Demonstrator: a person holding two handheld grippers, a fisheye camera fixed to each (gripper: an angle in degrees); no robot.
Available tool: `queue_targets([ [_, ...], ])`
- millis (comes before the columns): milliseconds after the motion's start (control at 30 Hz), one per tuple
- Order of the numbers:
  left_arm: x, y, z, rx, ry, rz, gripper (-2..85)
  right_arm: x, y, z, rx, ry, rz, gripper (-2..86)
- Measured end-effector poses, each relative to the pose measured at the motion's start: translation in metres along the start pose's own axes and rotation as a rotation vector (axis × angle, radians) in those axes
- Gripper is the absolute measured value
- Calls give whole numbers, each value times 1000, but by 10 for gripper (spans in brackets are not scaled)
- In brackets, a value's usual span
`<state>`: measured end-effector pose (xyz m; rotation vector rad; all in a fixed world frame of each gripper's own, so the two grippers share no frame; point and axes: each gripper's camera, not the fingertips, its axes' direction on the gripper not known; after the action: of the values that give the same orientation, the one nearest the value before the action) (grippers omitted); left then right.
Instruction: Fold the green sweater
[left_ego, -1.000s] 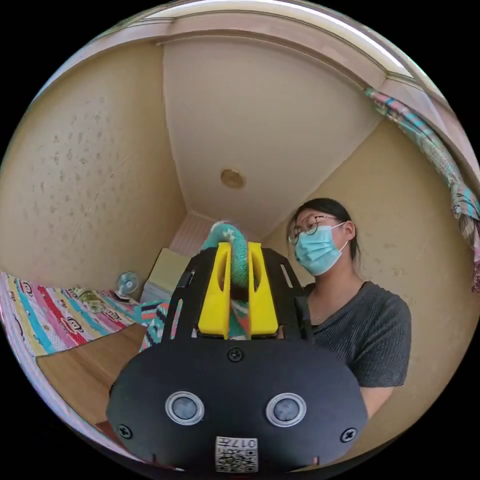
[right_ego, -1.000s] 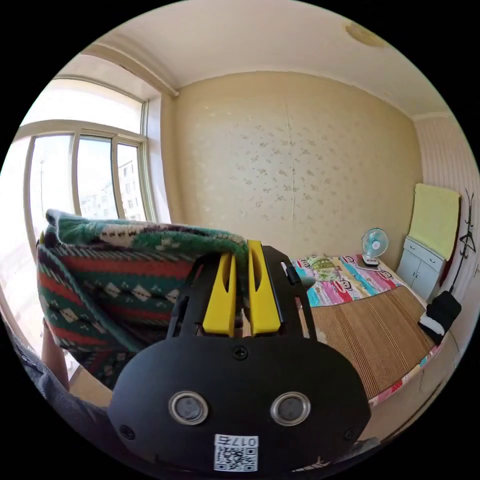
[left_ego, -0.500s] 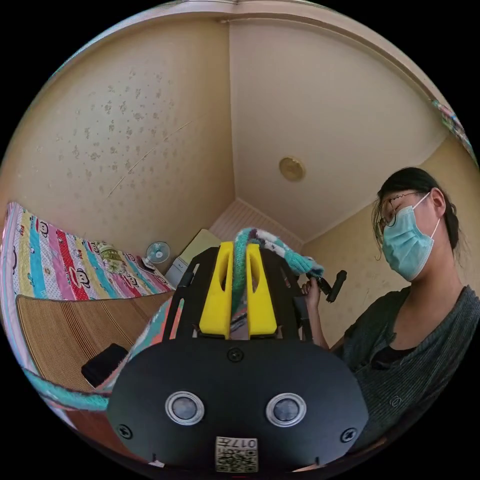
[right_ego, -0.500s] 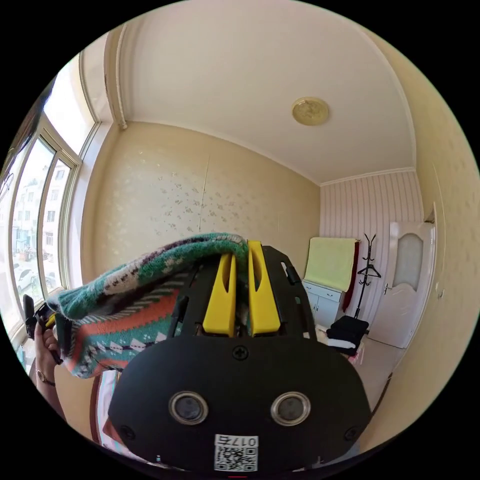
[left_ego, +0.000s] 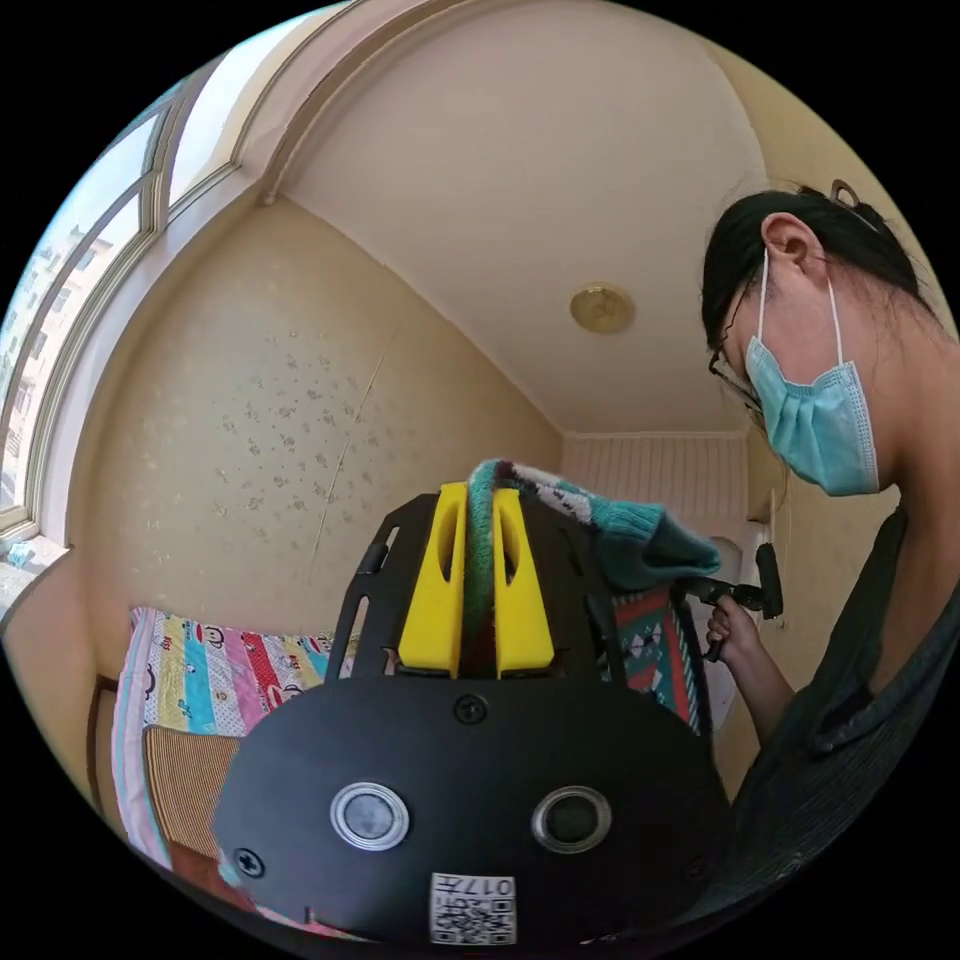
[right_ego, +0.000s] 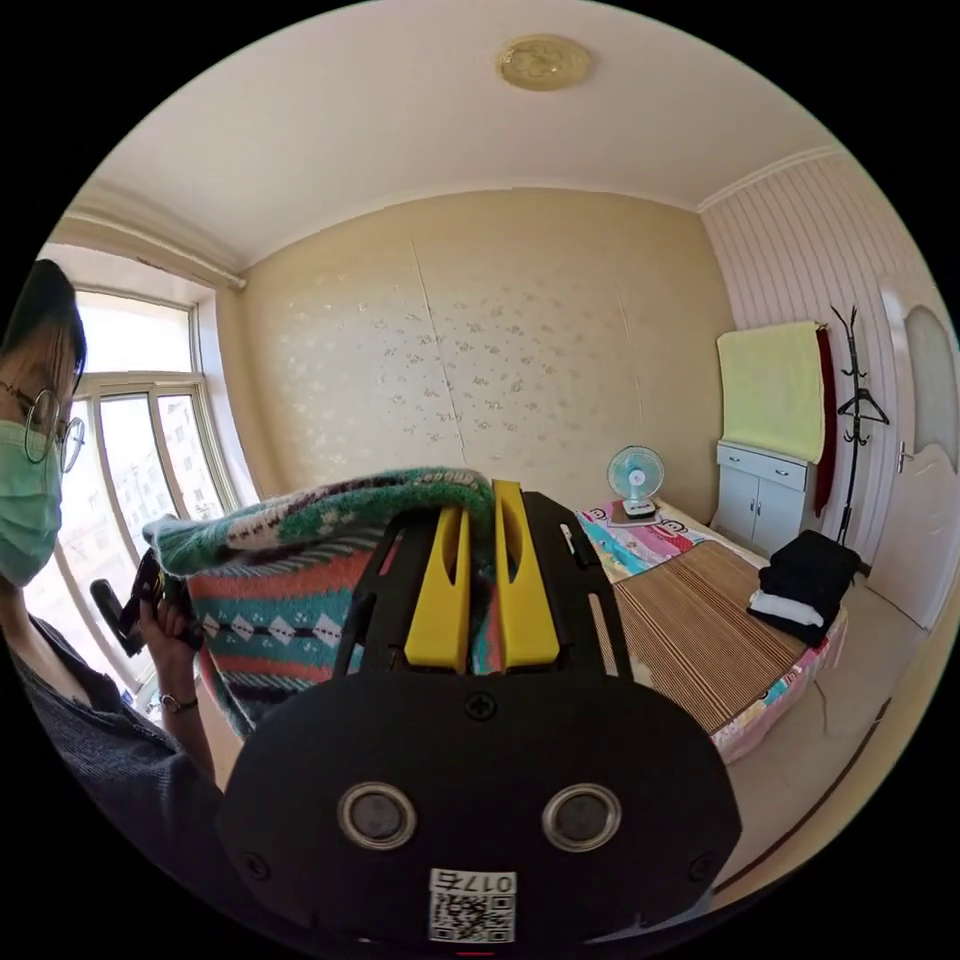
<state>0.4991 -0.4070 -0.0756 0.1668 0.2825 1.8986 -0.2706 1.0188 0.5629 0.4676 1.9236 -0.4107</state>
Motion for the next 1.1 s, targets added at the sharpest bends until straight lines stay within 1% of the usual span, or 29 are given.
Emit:
queue_targets([
  [67, 29, -1, 6, 27, 12, 11, 46, 8, -13, -14, 29, 16, -23, 50],
  [267, 52, -4, 25, -8, 0, -44, 46, 5, -52, -33, 58, 111, -111, 50],
  [433, 61, 1, 34, -21, 64, -32, 47, 12, -73, -40, 84, 175, -32, 49],
  [567, 82, 10, 49, -46, 85, -8, 46, 28, -120, -23, 5, 283, 19, 49],
  [667, 105, 17, 62, -75, 34, 6, 46, 48, -150, -8, 18, 281, 45, 50],
  [767, 125, 21, 75, -86, 84, -30, 46, 73, -181, 7, 33, 298, 50, 51],
  [833, 146, 22, 85, -86, 56, 16, 46, 91, -205, 20, 20, 300, 22, 51],
  [933, 177, 27, 119, -116, -46, 64, 47, 137, -257, 63, -43, 244, 7, 52],
  [1000, 186, 40, 152, -132, -84, 81, 48, 188, -304, 129, -158, 195, 63, 54],
  [1033, 188, 52, 184, -161, -138, 92, 48, 200, -315, 153, -205, 185, 54, 54],
  [1067, 182, 68, 224, -222, -212, 86, 48, 227, -339, 209, -313, 161, 26, 56],
  [1100, 176, 76, 247, -266, -249, 74, 49, 254, -359, 277, -432, 130, -1, 58],
])
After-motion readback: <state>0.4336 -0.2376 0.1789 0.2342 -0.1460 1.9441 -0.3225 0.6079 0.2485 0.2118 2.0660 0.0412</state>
